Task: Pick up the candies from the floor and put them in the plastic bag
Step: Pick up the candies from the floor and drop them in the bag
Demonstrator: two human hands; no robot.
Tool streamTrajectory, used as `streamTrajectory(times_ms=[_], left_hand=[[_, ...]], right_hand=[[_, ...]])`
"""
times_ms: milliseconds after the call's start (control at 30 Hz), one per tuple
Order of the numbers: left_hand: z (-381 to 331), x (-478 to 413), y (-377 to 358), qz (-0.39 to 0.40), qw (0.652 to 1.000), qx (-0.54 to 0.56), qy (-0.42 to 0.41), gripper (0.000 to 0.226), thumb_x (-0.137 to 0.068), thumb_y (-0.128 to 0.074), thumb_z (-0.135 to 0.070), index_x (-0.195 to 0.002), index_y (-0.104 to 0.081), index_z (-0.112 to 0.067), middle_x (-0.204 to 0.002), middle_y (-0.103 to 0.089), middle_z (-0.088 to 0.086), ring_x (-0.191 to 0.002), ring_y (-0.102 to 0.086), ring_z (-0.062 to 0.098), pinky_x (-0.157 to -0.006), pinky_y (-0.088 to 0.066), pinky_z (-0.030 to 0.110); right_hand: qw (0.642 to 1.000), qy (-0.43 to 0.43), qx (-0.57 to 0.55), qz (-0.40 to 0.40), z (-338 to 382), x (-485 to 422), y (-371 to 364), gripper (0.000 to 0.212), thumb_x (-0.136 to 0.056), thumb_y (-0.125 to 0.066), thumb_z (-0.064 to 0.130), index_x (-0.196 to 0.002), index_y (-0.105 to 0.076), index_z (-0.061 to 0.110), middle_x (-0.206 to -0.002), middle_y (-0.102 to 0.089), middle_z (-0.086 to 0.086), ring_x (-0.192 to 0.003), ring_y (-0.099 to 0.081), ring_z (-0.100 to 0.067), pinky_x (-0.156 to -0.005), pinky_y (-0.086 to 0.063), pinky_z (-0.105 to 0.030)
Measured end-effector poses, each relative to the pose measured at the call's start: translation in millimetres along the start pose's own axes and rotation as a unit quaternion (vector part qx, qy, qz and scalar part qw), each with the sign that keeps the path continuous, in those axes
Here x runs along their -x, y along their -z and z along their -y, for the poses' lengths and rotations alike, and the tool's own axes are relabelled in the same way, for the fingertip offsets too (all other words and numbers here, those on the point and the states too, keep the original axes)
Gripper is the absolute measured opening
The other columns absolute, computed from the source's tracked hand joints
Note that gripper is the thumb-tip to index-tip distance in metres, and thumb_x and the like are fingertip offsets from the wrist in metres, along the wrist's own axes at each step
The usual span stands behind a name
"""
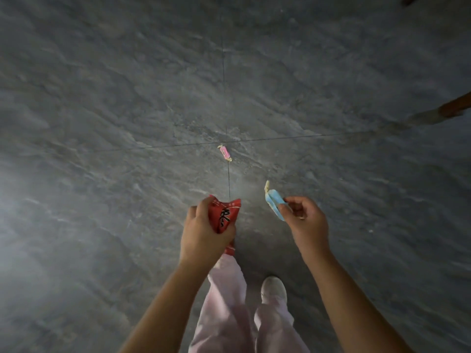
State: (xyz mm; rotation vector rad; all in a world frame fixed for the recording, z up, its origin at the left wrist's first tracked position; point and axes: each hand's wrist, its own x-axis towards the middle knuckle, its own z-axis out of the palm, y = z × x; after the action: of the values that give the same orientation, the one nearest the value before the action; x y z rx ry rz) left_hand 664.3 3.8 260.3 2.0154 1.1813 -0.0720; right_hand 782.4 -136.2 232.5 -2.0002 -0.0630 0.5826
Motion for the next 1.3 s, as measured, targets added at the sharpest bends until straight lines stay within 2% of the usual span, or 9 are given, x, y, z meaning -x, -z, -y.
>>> streamTrajectory(times_ms=[200,300,433,533,667,833,933,1133,1300], left_hand=[[-104.3,76.8,49.3,0.033,0.991,-0.028,-0.129,0.067,-0.069,-0.072,-0.026,-0.13,-0.044,-0.016,-0.115,-0.05,0.008,-0.106,-0.049,0.023,-0.086,-0.039,0.027],[-143.1,110.7,77.3,0.051,0.984,-0.028,-0.167,0.066,-0.069,-0.072,-0.025,-0.129,-0.046,-0.017,-0.112,-0.05,0.006,-0.104,-0.051,0.024,-0.089,-0.044,0.034],[-181.0,142.1,104.7,0.087,0.975,-0.043,-0.201,0.065,-0.066,-0.071,-0.025,-0.126,-0.048,-0.018,-0.11,-0.048,0.004,-0.101,-0.052,0.026,-0.087,-0.047,0.041],[-207.9,153.8,117.4,0.15,0.959,-0.038,-0.238,0.069,-0.062,-0.066,-0.035,-0.127,-0.045,-0.025,-0.108,-0.042,-0.003,-0.093,-0.057,0.027,-0.077,-0.053,0.045],[-249.7,167.5,124.9,0.21,0.898,-0.11,-0.37,0.069,-0.069,-0.069,-0.029,-0.131,-0.042,-0.023,-0.114,-0.046,0.0,-0.104,-0.047,0.019,-0.086,-0.042,0.028],[-296.5,207.0,111.2,0.319,0.804,-0.145,-0.481,0.07,-0.073,-0.069,-0.031,-0.135,-0.038,-0.021,-0.108,-0.04,-0.006,-0.087,-0.049,0.001,-0.07,-0.036,0.004],[-315.8,244.3,85.2,0.355,0.743,-0.166,-0.543,0.072,-0.073,-0.068,-0.034,-0.136,-0.035,-0.022,-0.105,-0.038,-0.009,-0.092,-0.041,0.003,-0.078,-0.032,0.012],[-340.5,350.3,22.3,0.42,0.642,-0.168,-0.619,0.067,-0.07,-0.068,-0.034,-0.131,-0.041,-0.024,-0.105,-0.041,-0.009,-0.1,-0.042,0.008,-0.081,-0.034,0.02],[-349.8,458.9,-46.1,0.444,0.598,-0.171,-0.644,0.065,-0.071,-0.07,-0.032,-0.129,-0.043,-0.023,-0.105,-0.039,-0.009,-0.101,-0.042,0.008,-0.08,-0.035,0.021]], right_hand=[[0.996,0.028,0.012,-0.086,82.5,67.2,107.8,0.011,-0.078,-0.065,0.009,-0.087,-0.062,0.015,-0.077,-0.062,0.004,-0.069,-0.058,-0.003,-0.058,-0.039,-0.001],[0.989,0.046,-0.008,-0.142,119.6,102.0,159.2,0.01,-0.079,-0.062,0.0,-0.088,-0.061,0.005,-0.076,-0.059,-0.004,-0.065,-0.056,0.007,-0.054,-0.037,0.002],[0.972,0.058,0.037,-0.224,150.9,145.6,207.4,0.011,-0.077,-0.064,0.002,-0.085,-0.064,0.01,-0.078,-0.059,0.001,-0.072,-0.055,-0.015,-0.062,-0.036,0.0],[0.958,0.056,0.058,-0.274,165.6,179.7,232.5,0.012,-0.075,-0.067,0.002,-0.085,-0.064,0.008,-0.081,-0.06,-0.002,-0.07,-0.051,-0.004,-0.065,-0.035,0.0],[0.936,0.031,0.054,-0.346,176.5,239.3,257.2,0.012,-0.075,-0.068,0.001,-0.085,-0.064,0.007,-0.077,-0.056,0.002,-0.072,-0.05,0.003,-0.065,-0.035,0.002],[0.901,-0.033,0.055,-0.429,164.5,306.6,277.4,0.012,-0.072,-0.071,0.003,-0.08,-0.065,0.01,-0.072,-0.057,0.003,-0.067,-0.052,-0.001,-0.063,-0.036,-0.001],[0.871,-0.058,0.053,-0.484,153.0,345.9,294.9,0.012,-0.071,-0.07,0.0,-0.078,-0.065,0.009,-0.071,-0.056,0.003,-0.071,-0.052,0.009,-0.063,-0.036,-0.001],[0.821,-0.131,0.035,-0.555,105.6,434.5,335.2,0.011,-0.075,-0.068,0.007,-0.077,-0.062,0.017,-0.073,-0.054,0.011,-0.075,-0.054,-0.001,-0.062,-0.039,-0.005],[0.766,-0.163,0.006,-0.622,40.3,507.6,381.4,0.012,-0.076,-0.069,0.009,-0.079,-0.062,0.019,-0.075,-0.06,0.001,-0.075,-0.056,-0.01,-0.061,-0.04,-0.01]])
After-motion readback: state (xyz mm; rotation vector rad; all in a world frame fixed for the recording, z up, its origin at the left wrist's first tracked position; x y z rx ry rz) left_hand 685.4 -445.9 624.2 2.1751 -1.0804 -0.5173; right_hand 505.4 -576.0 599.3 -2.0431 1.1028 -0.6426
